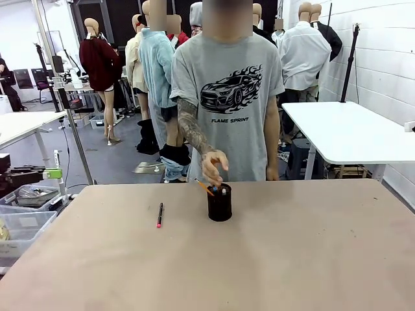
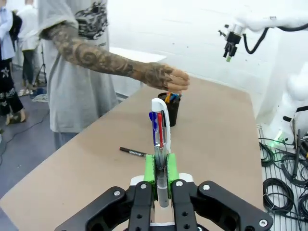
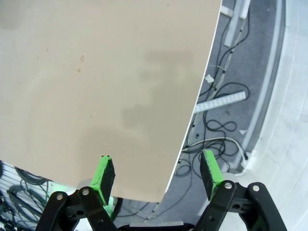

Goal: Place the pens into the pen holder.
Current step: Pick up a writing instrument from the table and place it into the Pen holder.

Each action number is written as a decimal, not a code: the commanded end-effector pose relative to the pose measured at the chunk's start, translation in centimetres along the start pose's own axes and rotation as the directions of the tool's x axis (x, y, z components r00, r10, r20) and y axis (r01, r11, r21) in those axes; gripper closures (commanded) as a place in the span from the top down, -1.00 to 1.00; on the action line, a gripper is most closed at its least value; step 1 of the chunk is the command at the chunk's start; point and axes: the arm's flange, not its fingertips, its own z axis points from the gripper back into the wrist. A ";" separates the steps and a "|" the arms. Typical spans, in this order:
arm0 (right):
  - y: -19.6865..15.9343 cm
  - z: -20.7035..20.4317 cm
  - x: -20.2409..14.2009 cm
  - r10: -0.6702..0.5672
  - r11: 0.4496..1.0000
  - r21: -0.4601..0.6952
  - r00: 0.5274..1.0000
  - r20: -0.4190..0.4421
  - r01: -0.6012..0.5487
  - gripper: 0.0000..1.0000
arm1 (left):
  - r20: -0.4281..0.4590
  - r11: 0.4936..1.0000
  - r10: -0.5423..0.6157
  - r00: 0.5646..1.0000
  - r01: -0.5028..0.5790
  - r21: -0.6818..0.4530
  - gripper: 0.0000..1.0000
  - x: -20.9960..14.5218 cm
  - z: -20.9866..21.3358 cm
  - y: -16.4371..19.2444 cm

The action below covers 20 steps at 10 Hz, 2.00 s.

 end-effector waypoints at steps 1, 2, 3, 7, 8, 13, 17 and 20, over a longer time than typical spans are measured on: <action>0.0 -0.1 -0.1 0.005 0.999 -0.032 1.000 -0.006 -0.006 0.77 | -0.017 1.000 0.008 1.000 -0.008 0.017 -1.00 -0.1 -0.1 0.2; 0.0 -0.1 -0.1 0.005 0.999 -0.032 1.000 -0.006 -0.006 0.77 | -0.013 1.000 -0.013 1.000 0.013 -0.027 -1.00 0.5 -2.4 0.7; 0.0 -0.1 -0.1 0.005 0.999 -0.032 1.000 -0.006 -0.006 0.77 | 0.012 0.994 -0.041 0.999 0.042 -0.103 -1.00 1.3 -5.3 1.4; 0.0 -0.1 -0.1 0.005 0.999 -0.032 1.000 -0.006 -0.006 0.77 | 0.094 0.938 -0.081 0.992 0.108 -0.329 -1.00 4.4 -17.7 3.8; 0.0 -0.1 -0.1 0.005 0.999 -0.032 1.000 -0.006 -0.006 0.77 | 0.072 0.930 -0.084 0.994 0.104 -0.353 -1.00 5.0 -21.4 4.3; 0.0 -0.1 -0.1 0.005 0.999 -0.032 1.000 -0.006 -0.006 0.77 | 0.079 0.850 -0.092 0.993 0.119 -0.513 -1.00 7.3 -35.8 5.8; 0.0 -0.1 -0.1 0.005 0.999 -0.032 1.000 -0.006 -0.006 0.77 | 0.053 0.794 -0.068 0.996 0.087 -0.601 -1.00 5.6 -44.2 6.4; 0.0 -0.1 -0.1 0.005 0.999 -0.032 1.000 -0.006 -0.006 0.77 | 0.032 0.770 -0.025 0.999 0.039 -0.637 -1.00 4.3 -47.6 6.5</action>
